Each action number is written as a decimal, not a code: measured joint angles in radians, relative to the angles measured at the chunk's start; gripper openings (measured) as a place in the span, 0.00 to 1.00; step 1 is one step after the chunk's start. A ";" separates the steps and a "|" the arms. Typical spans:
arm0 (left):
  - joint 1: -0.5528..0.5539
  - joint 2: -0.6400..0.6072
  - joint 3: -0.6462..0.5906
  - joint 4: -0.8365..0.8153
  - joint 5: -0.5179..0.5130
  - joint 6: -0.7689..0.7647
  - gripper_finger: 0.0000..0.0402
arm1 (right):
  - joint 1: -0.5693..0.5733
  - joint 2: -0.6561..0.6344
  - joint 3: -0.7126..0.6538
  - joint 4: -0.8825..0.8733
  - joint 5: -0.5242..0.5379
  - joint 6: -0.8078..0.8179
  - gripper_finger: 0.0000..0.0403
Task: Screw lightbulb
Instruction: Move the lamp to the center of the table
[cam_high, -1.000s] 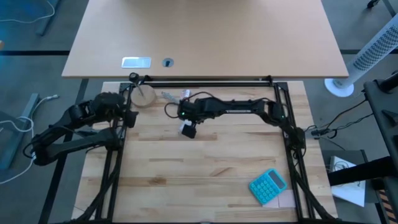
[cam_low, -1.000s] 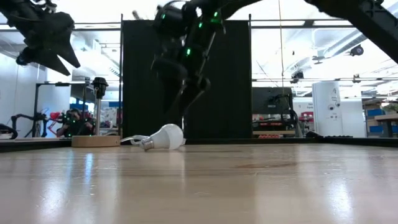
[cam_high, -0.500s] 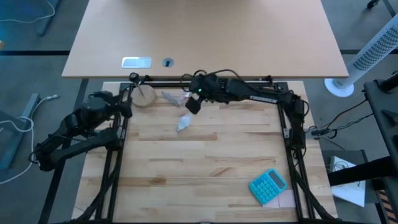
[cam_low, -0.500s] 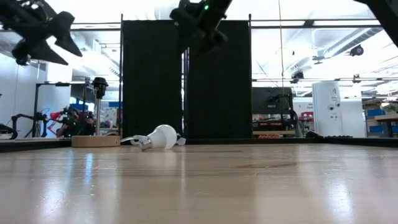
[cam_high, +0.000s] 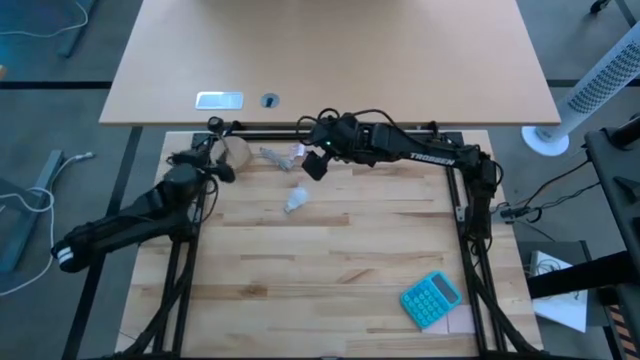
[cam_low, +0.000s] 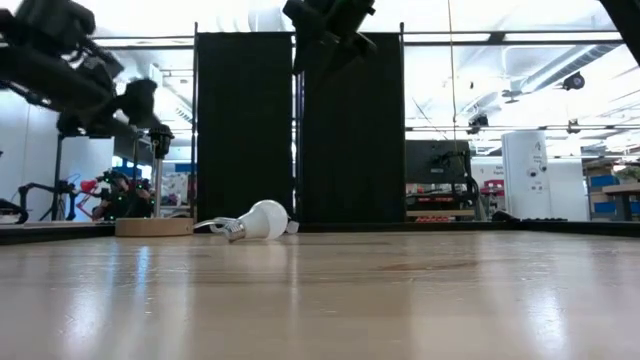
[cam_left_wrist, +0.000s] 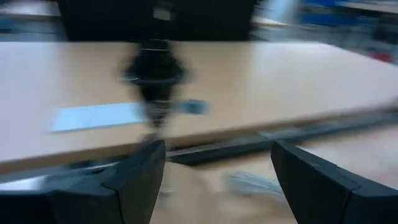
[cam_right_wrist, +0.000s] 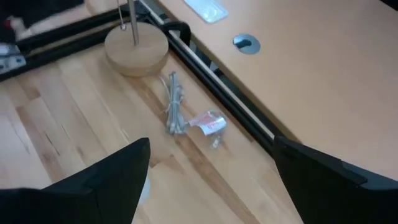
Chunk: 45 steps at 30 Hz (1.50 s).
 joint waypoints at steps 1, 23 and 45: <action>0.000 0.007 -0.016 0.003 -0.077 -0.024 0.71 | 0.003 0.000 0.000 -0.009 0.000 0.000 0.83; 0.019 0.178 -0.212 0.485 -0.138 0.117 0.71 | 0.006 0.003 -0.001 -0.035 -0.002 -0.001 0.83; 0.286 0.616 -0.145 0.929 0.043 0.297 0.71 | 0.011 0.004 -0.003 -0.029 -0.011 -0.054 0.81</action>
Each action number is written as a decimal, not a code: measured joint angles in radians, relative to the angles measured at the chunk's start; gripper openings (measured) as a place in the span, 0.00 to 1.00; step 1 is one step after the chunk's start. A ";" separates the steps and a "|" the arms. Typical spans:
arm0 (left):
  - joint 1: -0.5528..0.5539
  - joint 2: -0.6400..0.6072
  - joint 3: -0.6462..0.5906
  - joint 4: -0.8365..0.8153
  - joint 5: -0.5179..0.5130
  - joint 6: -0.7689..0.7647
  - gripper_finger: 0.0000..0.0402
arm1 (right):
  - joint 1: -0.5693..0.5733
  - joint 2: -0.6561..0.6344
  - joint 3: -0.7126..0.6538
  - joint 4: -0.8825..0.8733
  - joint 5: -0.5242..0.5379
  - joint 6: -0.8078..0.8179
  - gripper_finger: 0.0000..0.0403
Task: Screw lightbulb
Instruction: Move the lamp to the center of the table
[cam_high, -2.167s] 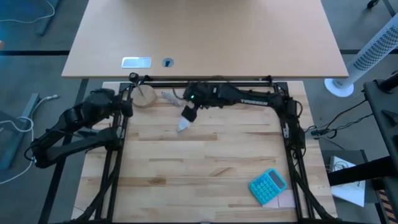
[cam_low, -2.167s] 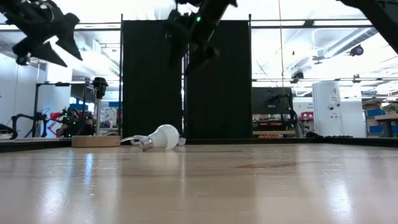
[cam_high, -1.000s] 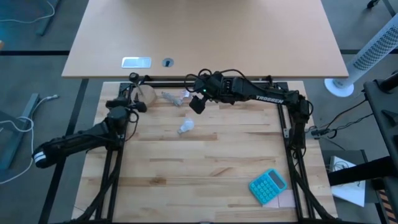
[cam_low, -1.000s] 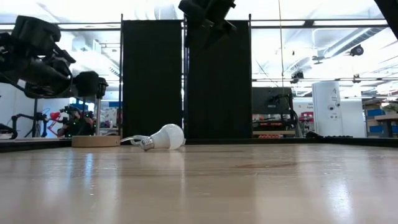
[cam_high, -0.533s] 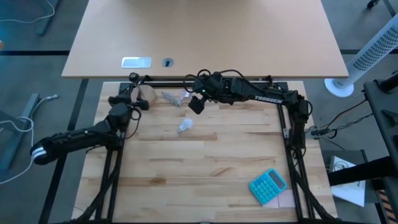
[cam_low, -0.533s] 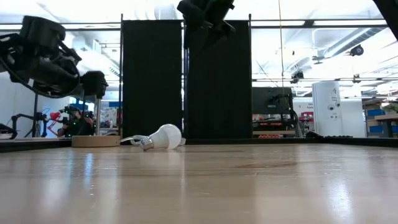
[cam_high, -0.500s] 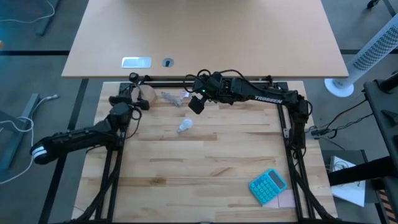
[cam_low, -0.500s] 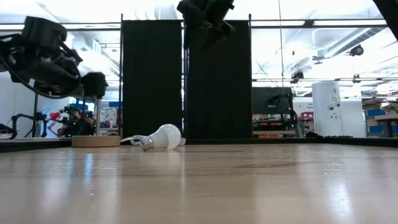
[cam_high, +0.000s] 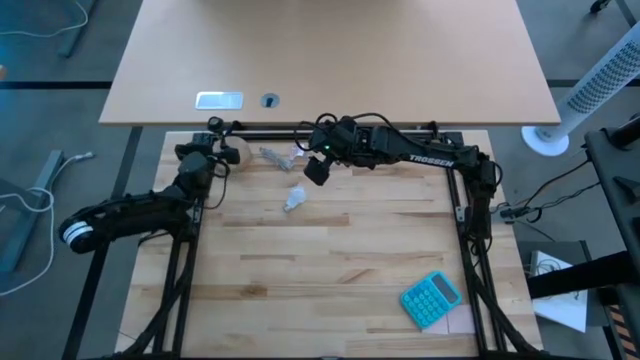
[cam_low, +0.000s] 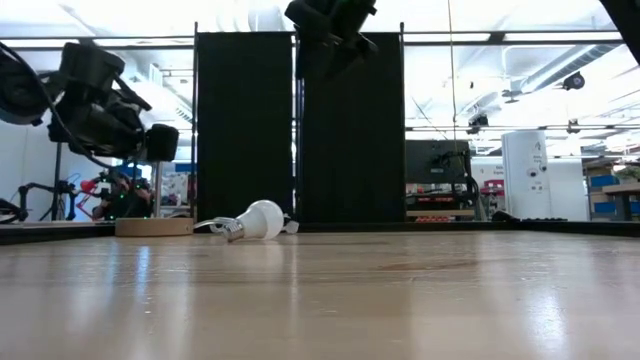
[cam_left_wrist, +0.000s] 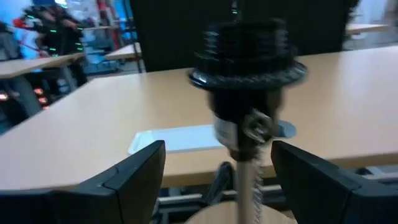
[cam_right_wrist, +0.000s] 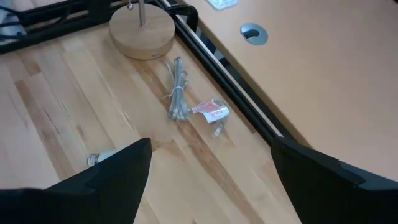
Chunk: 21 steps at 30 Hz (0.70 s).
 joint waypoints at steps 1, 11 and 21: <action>-0.002 0.010 0.000 0.004 -0.006 -0.003 0.71 | 0.000 0.000 0.000 0.000 0.000 -0.021 0.81; -0.015 0.007 0.017 -0.005 -0.024 -0.039 0.71 | -0.017 0.000 0.000 0.002 0.000 -0.131 0.81; -0.033 0.113 0.052 -0.022 -0.116 -0.331 0.70 | -0.061 0.000 0.000 0.003 -0.041 -0.130 0.80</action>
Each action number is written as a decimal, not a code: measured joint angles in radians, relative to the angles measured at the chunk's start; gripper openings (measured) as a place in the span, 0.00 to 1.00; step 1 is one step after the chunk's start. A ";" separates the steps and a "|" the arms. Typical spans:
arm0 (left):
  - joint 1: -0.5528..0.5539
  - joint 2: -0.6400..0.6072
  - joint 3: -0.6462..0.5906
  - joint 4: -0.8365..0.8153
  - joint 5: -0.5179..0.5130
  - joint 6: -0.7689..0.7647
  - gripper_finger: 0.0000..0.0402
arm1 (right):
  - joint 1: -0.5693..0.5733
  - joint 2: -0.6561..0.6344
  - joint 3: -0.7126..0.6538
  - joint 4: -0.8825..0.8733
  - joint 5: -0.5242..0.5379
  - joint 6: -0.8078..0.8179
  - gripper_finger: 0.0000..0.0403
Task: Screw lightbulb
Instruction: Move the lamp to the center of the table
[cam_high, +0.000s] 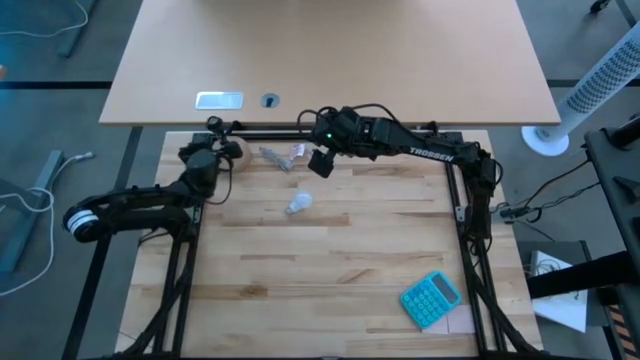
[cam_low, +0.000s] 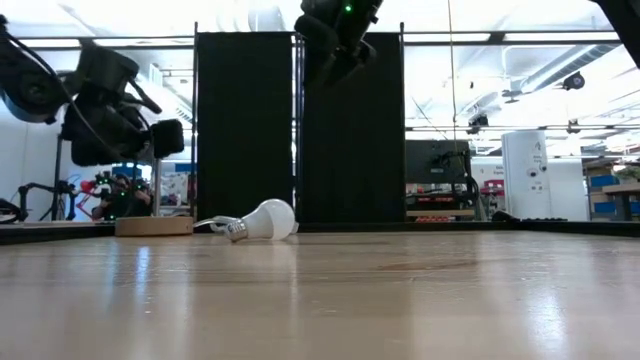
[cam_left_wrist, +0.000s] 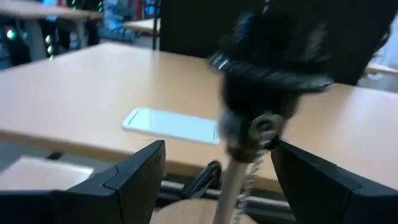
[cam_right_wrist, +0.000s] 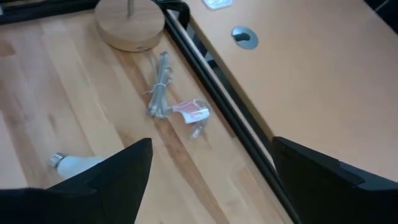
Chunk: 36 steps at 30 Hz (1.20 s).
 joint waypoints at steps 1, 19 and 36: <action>0.000 0.021 0.006 0.009 0.003 0.000 0.70 | -0.004 0.000 0.000 0.000 -0.010 0.000 0.80; -0.031 0.088 0.095 0.075 -0.042 0.090 0.70 | -0.050 -0.049 -0.075 -0.009 -0.051 -0.008 0.77; -0.030 0.171 0.095 0.147 -0.086 0.121 0.47 | -0.060 -0.068 -0.126 0.028 -0.092 -0.008 0.75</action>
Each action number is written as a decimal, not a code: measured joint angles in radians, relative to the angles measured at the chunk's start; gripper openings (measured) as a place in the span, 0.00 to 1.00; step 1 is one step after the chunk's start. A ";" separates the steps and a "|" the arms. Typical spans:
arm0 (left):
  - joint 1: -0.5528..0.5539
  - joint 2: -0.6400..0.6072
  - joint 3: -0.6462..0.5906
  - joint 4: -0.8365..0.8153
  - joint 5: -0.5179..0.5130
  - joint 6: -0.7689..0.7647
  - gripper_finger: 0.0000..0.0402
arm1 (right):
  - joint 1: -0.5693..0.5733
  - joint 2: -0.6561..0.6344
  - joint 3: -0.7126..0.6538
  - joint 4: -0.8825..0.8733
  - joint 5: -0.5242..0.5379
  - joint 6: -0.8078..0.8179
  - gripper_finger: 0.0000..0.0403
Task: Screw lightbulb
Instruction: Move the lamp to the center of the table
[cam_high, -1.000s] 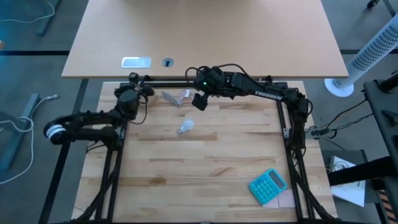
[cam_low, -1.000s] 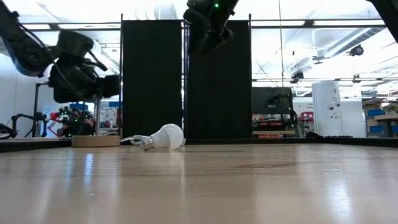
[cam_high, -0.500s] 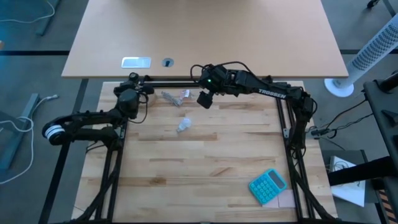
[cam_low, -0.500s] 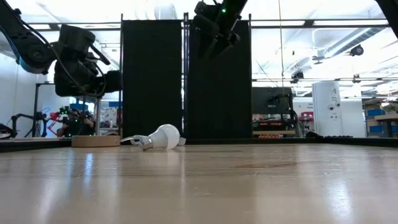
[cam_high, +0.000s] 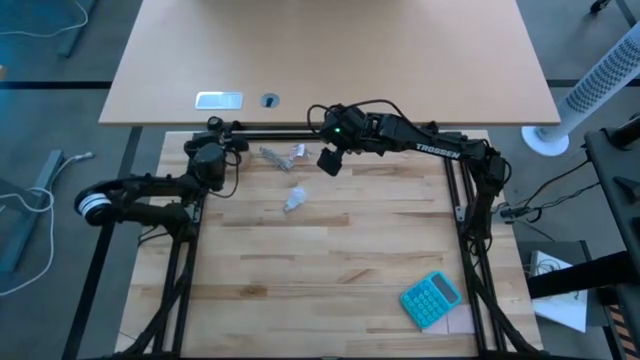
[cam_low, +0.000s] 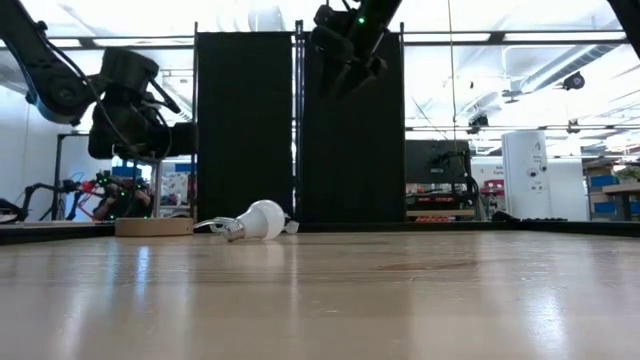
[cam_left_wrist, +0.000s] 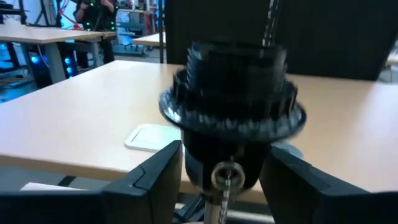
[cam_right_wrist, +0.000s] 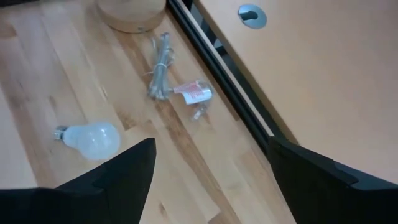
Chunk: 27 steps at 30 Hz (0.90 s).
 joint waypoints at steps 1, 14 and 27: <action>0.000 0.005 0.000 0.014 -0.002 0.000 0.48 | 0.000 0.000 0.000 0.000 0.000 -0.001 0.76; -0.001 0.008 0.012 0.015 -0.009 -0.032 0.42 | -0.044 0.000 -0.002 -0.001 -0.028 -0.041 0.72; -0.015 -0.044 0.036 -0.021 0.028 -0.014 0.37 | -0.053 -0.016 0.006 -0.045 -0.046 -0.063 0.74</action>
